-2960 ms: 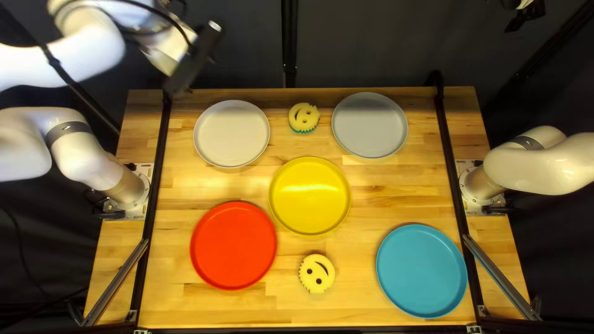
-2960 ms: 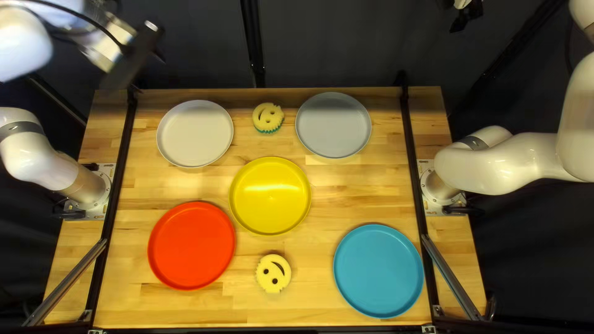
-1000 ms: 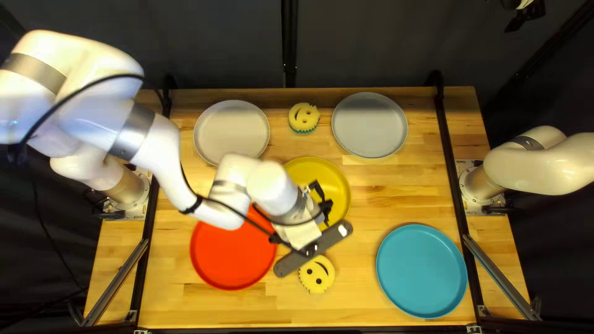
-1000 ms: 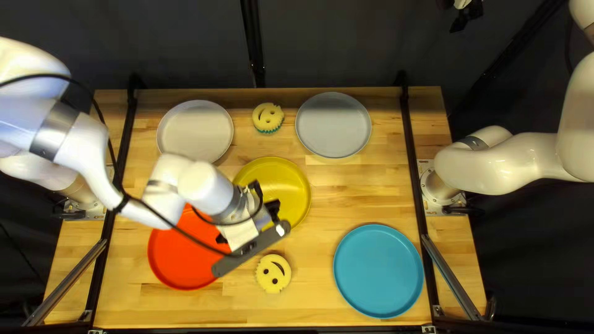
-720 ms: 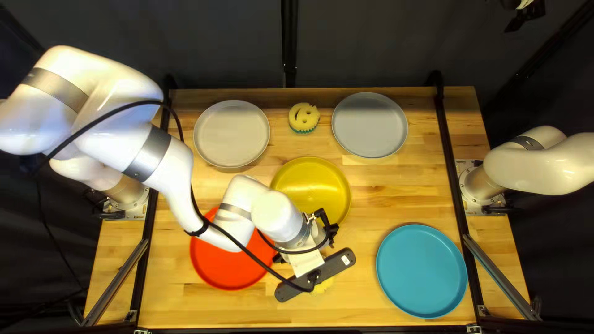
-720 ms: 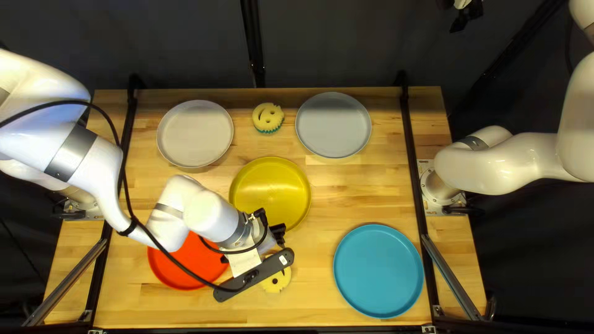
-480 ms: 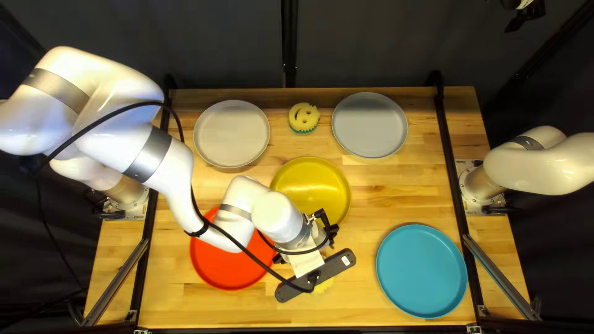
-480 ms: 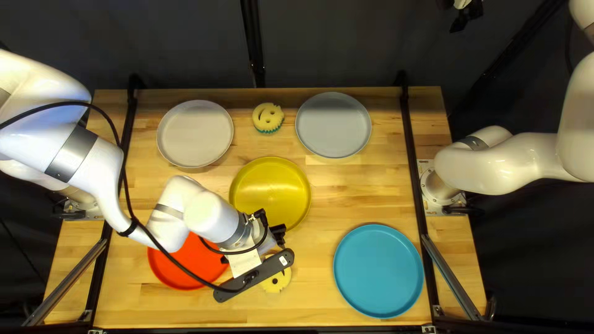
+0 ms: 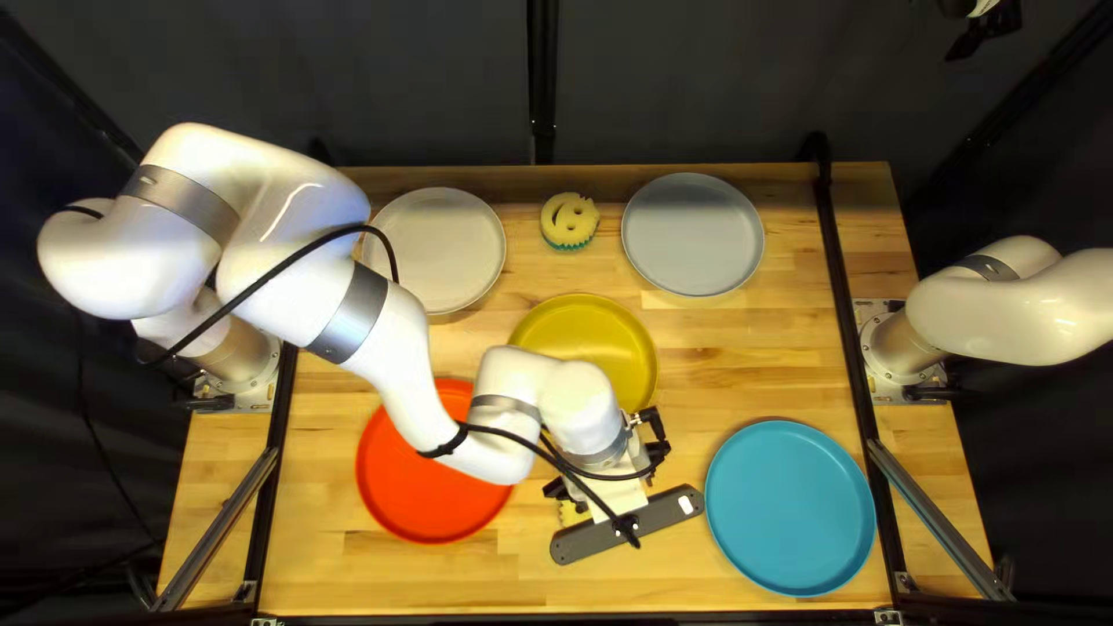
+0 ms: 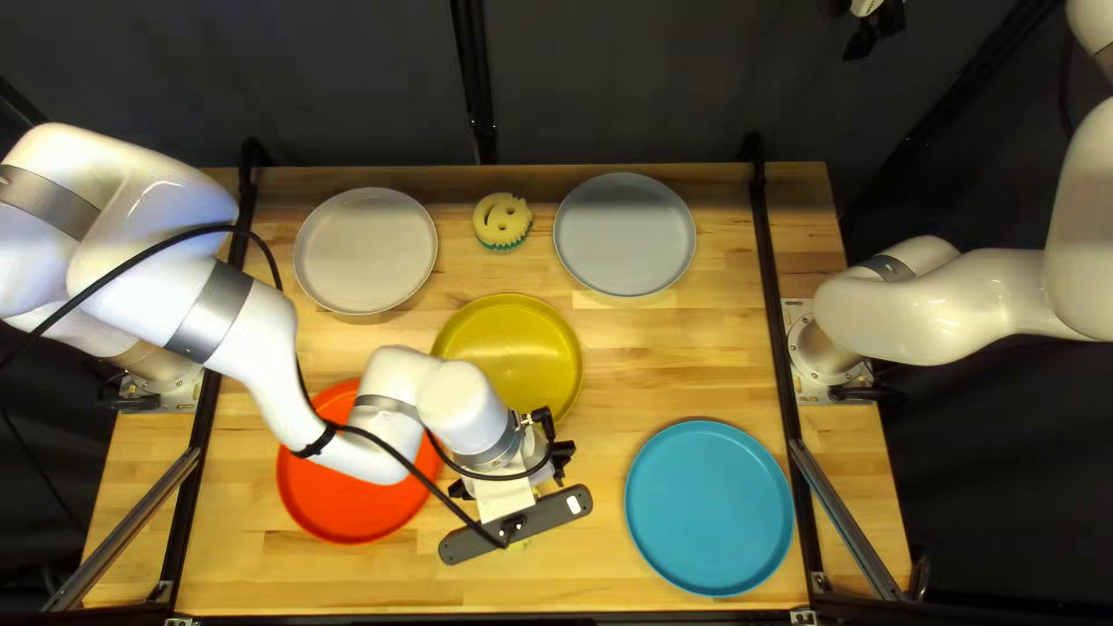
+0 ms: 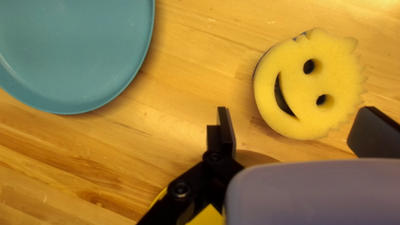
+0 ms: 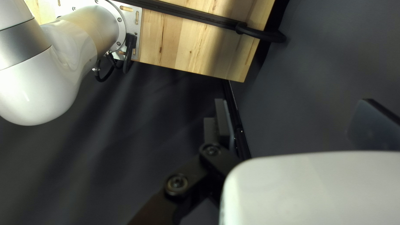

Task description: Pick up sponge and scrub the plate

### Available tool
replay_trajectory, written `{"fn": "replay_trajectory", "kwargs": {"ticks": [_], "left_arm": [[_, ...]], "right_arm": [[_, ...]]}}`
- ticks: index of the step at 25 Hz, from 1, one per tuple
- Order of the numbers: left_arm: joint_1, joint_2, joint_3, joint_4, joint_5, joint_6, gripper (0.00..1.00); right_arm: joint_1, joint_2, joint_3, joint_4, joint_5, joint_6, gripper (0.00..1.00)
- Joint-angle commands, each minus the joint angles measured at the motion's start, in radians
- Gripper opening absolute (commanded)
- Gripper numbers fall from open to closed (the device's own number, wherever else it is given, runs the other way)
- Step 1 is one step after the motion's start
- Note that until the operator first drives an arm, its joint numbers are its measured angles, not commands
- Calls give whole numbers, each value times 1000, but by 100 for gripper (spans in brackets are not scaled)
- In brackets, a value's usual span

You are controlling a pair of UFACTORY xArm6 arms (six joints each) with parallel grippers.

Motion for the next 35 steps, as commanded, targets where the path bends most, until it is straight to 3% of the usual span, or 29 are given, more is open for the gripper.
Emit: {"fn": "replay_trajectory", "kwargs": {"ticks": [1,10,16,21,27,30,35], "left_arm": [[-9,14,-29,5,39,23,100],[-55,103,-152,60,130,45,100],[-53,141,-174,39,157,108,100],[-35,226,-314,38,270,184,100],[-8,283,-393,31,343,252,100],[3,249,-352,28,362,279,100],[11,299,-429,42,413,278,100]], "right_arm": [[0,0,0,0,0,0,100],[0,0,0,0,0,0,100],[0,0,0,0,0,0,100],[0,0,0,0,0,0,100],[0,0,0,0,0,0,100],[0,0,0,0,0,0,100],[0,0,0,0,0,0,100]]}}
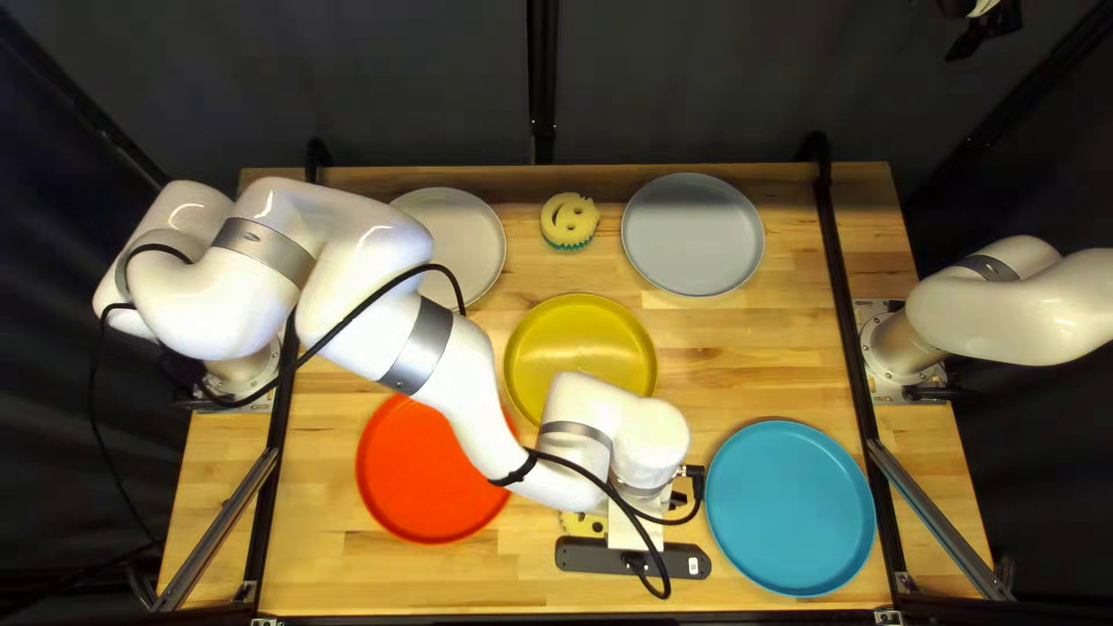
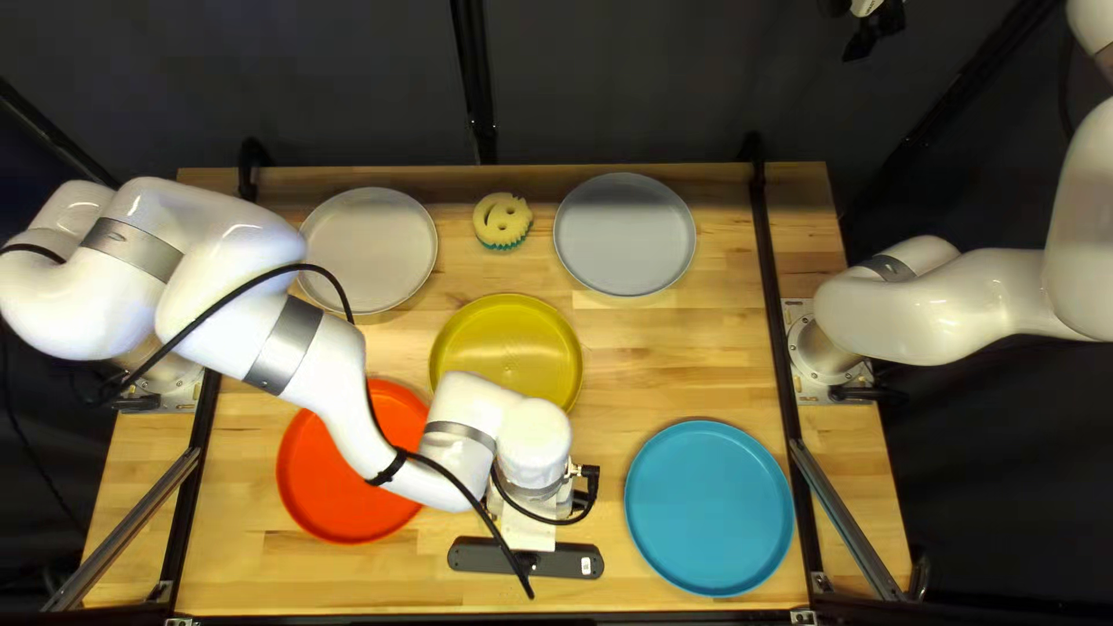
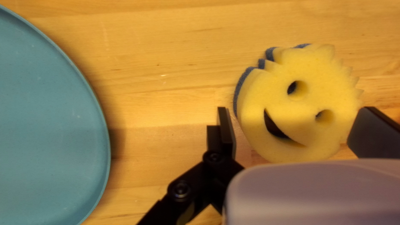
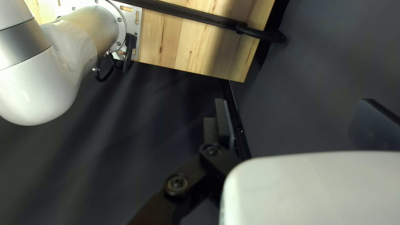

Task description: Pick up sponge and scrub the plate

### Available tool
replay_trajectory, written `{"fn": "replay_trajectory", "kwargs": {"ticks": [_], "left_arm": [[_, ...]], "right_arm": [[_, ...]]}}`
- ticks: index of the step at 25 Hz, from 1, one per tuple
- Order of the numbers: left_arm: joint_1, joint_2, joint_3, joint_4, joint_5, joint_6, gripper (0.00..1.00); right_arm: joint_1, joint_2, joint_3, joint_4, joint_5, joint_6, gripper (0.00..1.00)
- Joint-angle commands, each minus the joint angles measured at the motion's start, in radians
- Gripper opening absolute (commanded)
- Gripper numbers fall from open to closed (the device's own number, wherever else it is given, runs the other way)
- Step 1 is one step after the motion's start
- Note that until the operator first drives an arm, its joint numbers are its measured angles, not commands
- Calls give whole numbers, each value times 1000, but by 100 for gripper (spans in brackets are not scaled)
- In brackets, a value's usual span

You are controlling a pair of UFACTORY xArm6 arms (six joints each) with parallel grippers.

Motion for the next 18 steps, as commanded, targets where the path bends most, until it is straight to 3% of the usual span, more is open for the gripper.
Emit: {"fn": "replay_trajectory", "kwargs": {"ticks": [1,4,13,18], "left_arm": [[6,19,-30,11,31,2,100],[5,-30,44,18,12,0,100],[-36,-89,93,115,-37,-195,100],[-62,-192,241,172,-139,-345,100]], "right_arm": [[0,0,0,0,0,0,100],[0,0,0,0,0,0,100],[0,0,0,0,0,0,100],[0,0,0,0,0,0,100]]}}
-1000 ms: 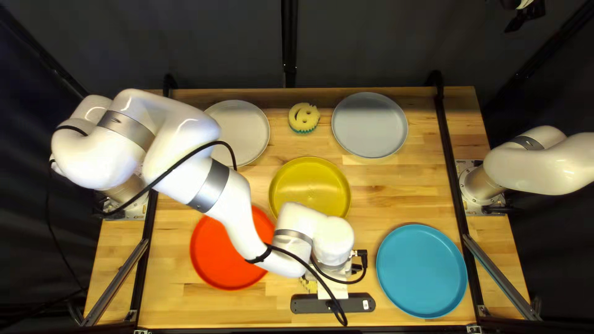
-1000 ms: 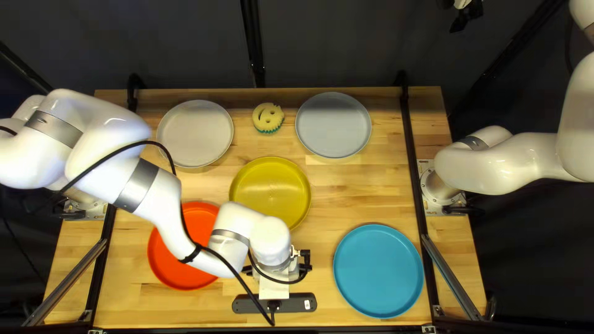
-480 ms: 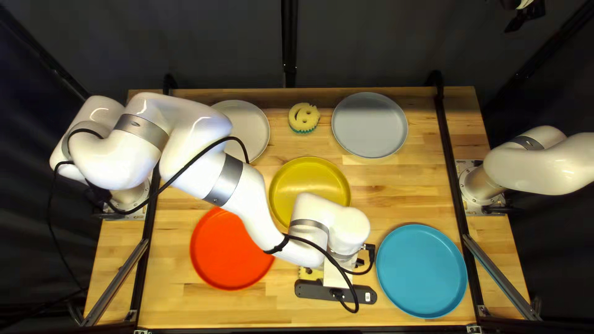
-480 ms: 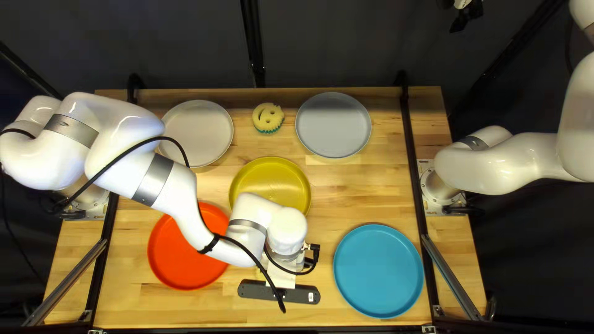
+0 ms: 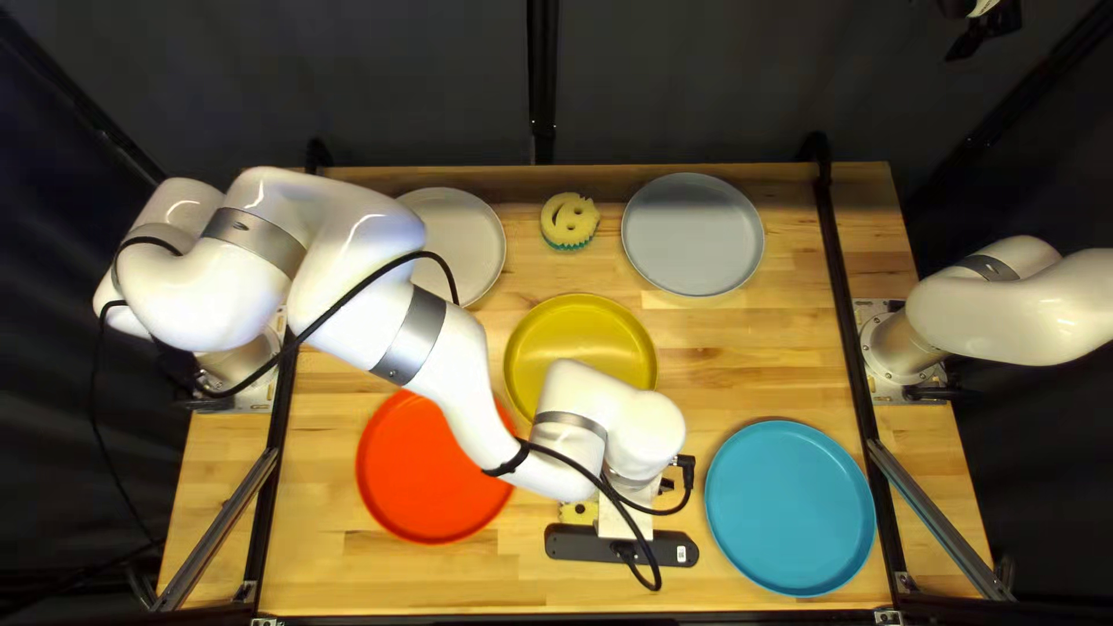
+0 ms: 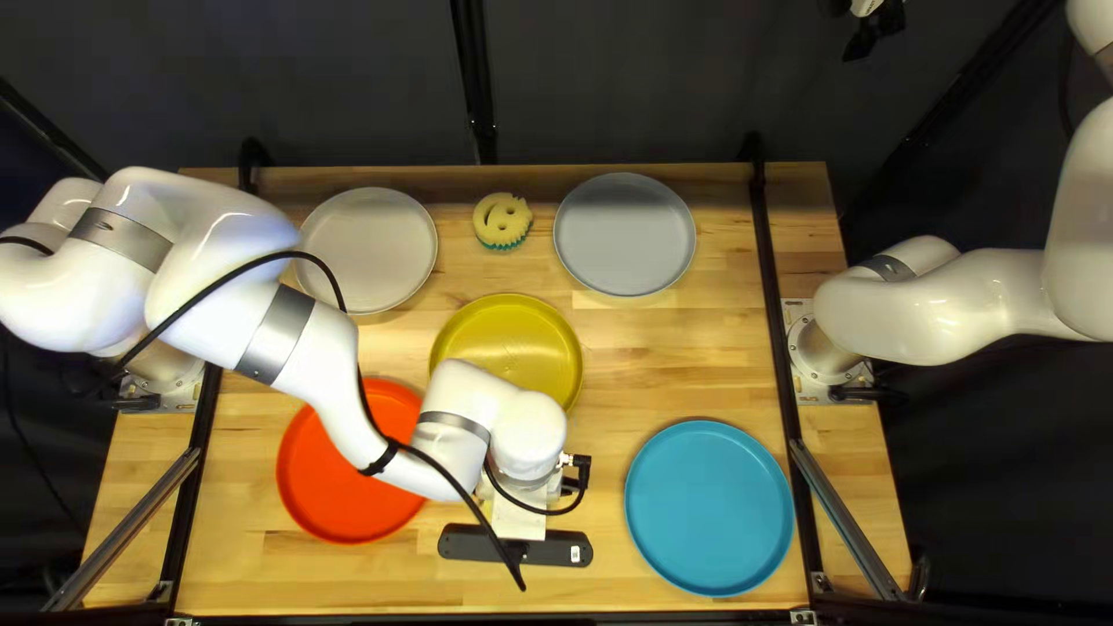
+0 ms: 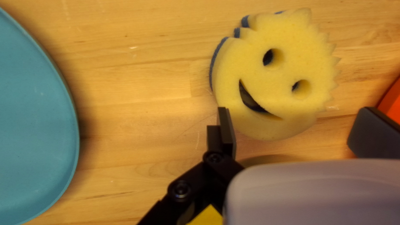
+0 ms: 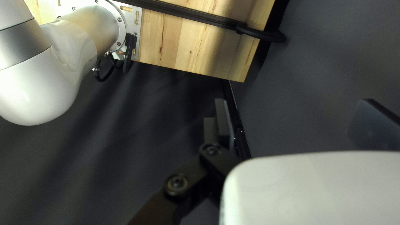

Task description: Pick up sponge and scrub the plate

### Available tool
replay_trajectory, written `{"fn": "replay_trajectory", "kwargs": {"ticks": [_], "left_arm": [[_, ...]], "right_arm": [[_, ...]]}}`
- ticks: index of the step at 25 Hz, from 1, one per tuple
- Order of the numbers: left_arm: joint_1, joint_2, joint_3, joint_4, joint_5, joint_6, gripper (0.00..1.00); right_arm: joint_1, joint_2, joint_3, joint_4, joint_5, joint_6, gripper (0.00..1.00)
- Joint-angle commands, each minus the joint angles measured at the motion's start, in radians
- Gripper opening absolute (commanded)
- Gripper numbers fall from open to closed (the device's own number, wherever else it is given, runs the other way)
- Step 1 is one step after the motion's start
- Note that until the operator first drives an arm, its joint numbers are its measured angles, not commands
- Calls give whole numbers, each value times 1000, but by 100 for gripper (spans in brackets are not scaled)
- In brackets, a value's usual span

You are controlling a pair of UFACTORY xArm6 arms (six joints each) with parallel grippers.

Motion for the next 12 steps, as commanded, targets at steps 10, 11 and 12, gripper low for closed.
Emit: {"fn": "replay_trajectory", "kwargs": {"ticks": [10,11,12], "left_arm": [[-74,-98,225,135,-292,-300,100],[-75,-81,220,136,-311,-304,100],[-77,-68,214,135,-322,-303,100]], "right_arm": [[0,0,0,0,0,0,100],[0,0,0,0,0,0,100],[0,0,0,0,0,0,100]]}}
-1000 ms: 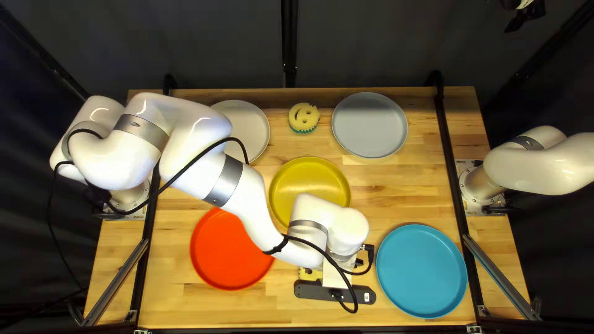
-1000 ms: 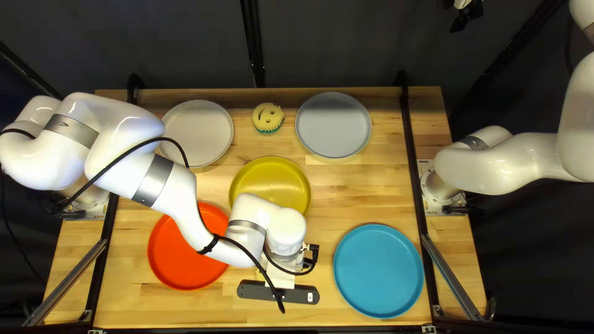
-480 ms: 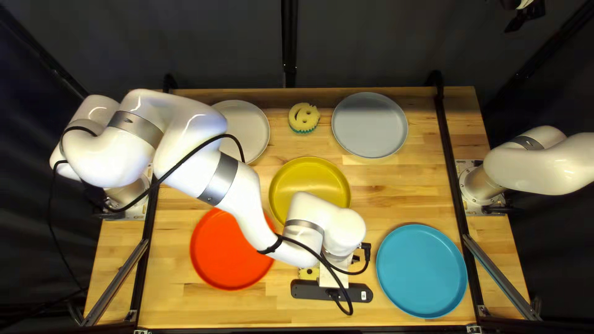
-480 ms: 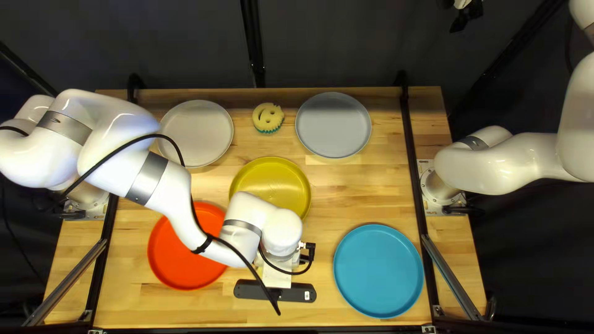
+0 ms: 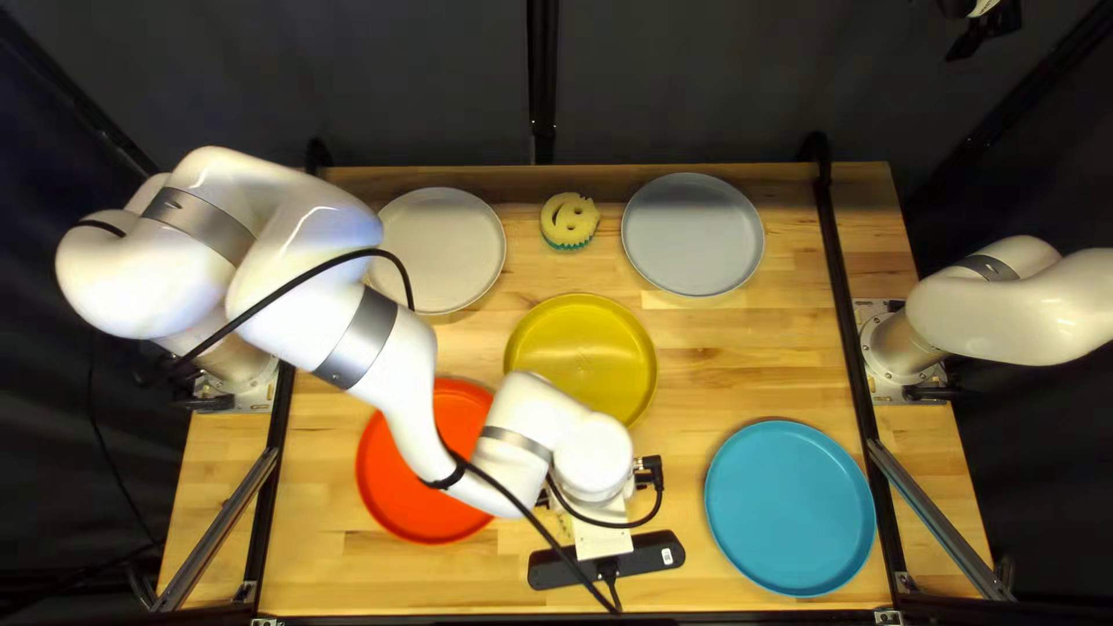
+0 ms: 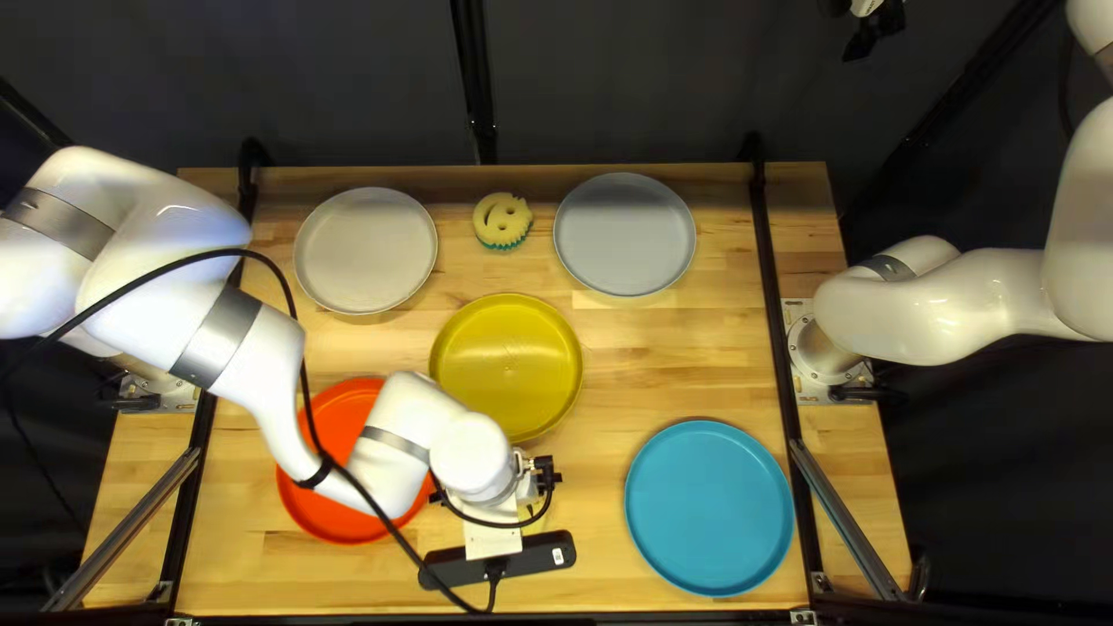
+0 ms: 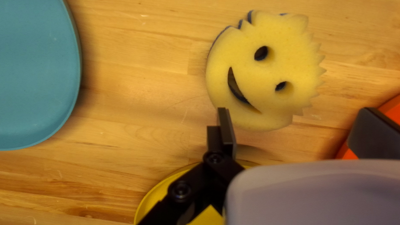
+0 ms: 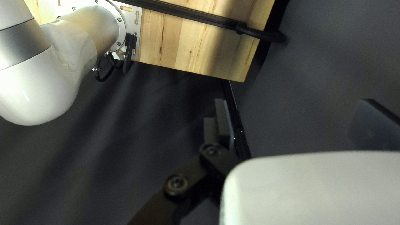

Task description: Pick up sponge and scrub the plate

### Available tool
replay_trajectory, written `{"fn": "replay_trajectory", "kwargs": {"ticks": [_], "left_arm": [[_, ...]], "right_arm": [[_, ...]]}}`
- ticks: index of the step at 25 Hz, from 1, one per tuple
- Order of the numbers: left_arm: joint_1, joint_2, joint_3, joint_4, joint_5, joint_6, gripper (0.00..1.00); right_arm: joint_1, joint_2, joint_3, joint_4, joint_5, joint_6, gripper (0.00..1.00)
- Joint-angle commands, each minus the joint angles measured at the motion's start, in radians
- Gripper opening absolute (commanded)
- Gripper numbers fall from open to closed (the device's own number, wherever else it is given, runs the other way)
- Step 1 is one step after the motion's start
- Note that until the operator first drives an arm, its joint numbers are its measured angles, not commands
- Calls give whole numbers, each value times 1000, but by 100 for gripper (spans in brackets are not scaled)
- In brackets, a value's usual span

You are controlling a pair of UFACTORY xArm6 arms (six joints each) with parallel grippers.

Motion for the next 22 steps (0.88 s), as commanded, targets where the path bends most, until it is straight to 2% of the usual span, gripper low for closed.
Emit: {"fn": "replay_trajectory", "kwargs": {"ticks": [1,7,15,22], "left_arm": [[-8,37,-5,6,-56,-15,100],[-31,25,48,35,-118,-78,100],[-55,43,37,105,-131,-188,100],[-55,29,90,155,-167,-272,100]], "right_arm": [[0,0,0,0,0,0,100],[0,0,0,0,0,0,100],[0,0,0,0,0,0,100],[0,0,0,0,0,0,100]]}}
